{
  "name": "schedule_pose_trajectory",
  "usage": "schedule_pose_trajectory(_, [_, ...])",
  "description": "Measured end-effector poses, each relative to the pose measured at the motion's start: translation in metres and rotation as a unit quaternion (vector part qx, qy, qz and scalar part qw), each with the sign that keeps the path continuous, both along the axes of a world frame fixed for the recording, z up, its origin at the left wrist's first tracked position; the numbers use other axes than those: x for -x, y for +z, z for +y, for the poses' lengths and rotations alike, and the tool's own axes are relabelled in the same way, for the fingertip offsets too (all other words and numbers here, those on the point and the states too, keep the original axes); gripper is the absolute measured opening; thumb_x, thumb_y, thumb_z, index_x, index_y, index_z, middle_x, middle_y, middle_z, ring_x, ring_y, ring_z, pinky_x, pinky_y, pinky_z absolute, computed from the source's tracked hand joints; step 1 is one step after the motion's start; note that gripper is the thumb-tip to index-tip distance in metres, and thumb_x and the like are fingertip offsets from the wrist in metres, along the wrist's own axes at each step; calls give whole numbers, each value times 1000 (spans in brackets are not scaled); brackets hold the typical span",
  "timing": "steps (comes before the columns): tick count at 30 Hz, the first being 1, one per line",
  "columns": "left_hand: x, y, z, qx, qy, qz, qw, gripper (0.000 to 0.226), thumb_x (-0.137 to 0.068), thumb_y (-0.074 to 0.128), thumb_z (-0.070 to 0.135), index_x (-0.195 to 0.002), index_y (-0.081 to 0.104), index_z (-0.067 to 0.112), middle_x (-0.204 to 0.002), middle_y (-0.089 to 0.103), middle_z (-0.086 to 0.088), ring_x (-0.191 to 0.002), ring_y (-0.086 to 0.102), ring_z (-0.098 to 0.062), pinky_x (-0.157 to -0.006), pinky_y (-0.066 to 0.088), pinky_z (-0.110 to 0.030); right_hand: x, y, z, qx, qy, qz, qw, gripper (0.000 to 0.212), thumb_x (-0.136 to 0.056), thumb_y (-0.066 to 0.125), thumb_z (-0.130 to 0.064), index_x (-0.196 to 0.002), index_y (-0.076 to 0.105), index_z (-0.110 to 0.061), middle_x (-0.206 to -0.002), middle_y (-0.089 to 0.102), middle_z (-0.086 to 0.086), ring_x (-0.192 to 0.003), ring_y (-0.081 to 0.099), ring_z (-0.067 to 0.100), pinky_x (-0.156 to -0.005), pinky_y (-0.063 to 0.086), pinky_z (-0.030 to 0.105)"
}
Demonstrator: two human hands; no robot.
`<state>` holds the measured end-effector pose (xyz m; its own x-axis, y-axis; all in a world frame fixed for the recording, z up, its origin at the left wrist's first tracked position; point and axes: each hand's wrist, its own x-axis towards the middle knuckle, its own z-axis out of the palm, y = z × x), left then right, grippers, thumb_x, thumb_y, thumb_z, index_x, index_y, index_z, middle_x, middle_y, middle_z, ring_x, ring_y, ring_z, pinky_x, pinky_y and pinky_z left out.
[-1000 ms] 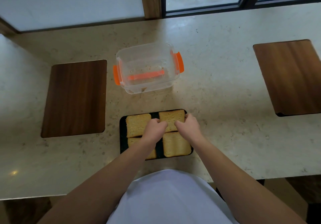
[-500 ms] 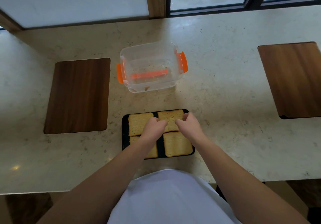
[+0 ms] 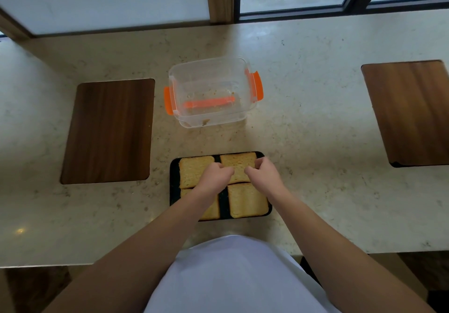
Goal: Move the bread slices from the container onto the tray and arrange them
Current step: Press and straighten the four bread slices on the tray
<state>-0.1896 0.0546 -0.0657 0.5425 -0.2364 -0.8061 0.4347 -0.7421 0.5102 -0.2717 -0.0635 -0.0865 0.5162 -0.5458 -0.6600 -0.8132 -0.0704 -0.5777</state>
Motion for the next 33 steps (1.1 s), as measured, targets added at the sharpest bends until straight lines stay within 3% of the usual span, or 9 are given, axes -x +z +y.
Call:
schedule_pose_trajectory(7, [0, 1, 0, -6, -9, -6, 1000, 62, -92, 50, 27, -150, 35, 10, -152, 41, -8, -133, 44, -27, -107, 42, -47, 3, -1, -3, 4, -2, -10, 1000, 58, -86, 60, -34, -137, 44, -11, -131, 55, 6, -102, 50, 16, -79, 42, 32])
schedule_pose_trajectory(12, [11, 0, 17, 5, -29, -24, 999, 60, -94, 49, 27, -151, 35, 14, -153, 41, -5, -133, 45, -25, -108, 39, -40, 17, -1, 1, 5, 0, -29, 1000, 59, -86, 60, -29, -139, 44, -9, -134, 55, 7, -103, 49, 15, -81, 41, 31])
schedule_pose_trajectory(17, [4, -1, 59, -3, 7, -168, 986, 45, -95, 53, 20, -140, 52, 18, -130, 59, 0, -91, 56, -2, -72, 44, -22, 32, 5, 17, 117, 51, -52, 990, 51, -89, 59, -24, -137, 48, -14, -133, 53, 2, -118, 50, 16, -95, 47, 35])
schedule_pose_trajectory(20, [-12, -4, 80, -24, 73, -147, 986, 43, -97, 51, 17, -140, 50, 13, -136, 54, -4, -110, 56, -17, -85, 47, -32, 12, 11, 40, 37, 80, -84, 993, 52, -90, 59, -27, -139, 47, -16, -135, 55, 0, -114, 54, 13, -88, 47, 29])
schedule_pose_trajectory(23, [-19, -3, 89, -48, 69, -120, 989, 38, -95, 53, 21, -131, 54, 11, -123, 62, -7, -101, 62, -23, -86, 54, -45, -13, 12, 62, -51, 119, -61, 990, 59, -91, 57, -31, -146, 42, -16, -136, 55, -1, -111, 54, 11, -83, 44, 26])
schedule_pose_trajectory(26, [-20, -6, 93, -68, 59, -92, 992, 46, -93, 51, 21, -136, 45, 5, -113, 58, -6, -91, 59, -19, -67, 47, -34, -24, 9, 77, -90, 133, -25, 987, 50, -91, 57, -28, -137, 48, -11, -117, 61, 1, -87, 53, 0, -60, 41, 19])
schedule_pose_trajectory(30, [-19, -14, 102, -71, 57, -41, 995, 32, -88, 46, 13, -119, 54, 4, -104, 60, -10, -92, 59, -24, -68, 47, -34, -24, 7, 85, -105, 142, 21, 984, 37, -86, 55, -27, -119, 54, -10, -101, 63, 5, -81, 60, 18, -55, 44, 27])
schedule_pose_trajectory(33, [-20, -15, 105, -63, 56, -30, 996, 26, -88, 42, 9, -108, 58, 9, -108, 62, -19, -89, 60, -27, -66, 44, -34, -26, 5, 89, -117, 123, 30, 985, 41, -85, 55, -23, -122, 53, -5, -110, 62, 12, -80, 58, 19, -54, 43, 27])
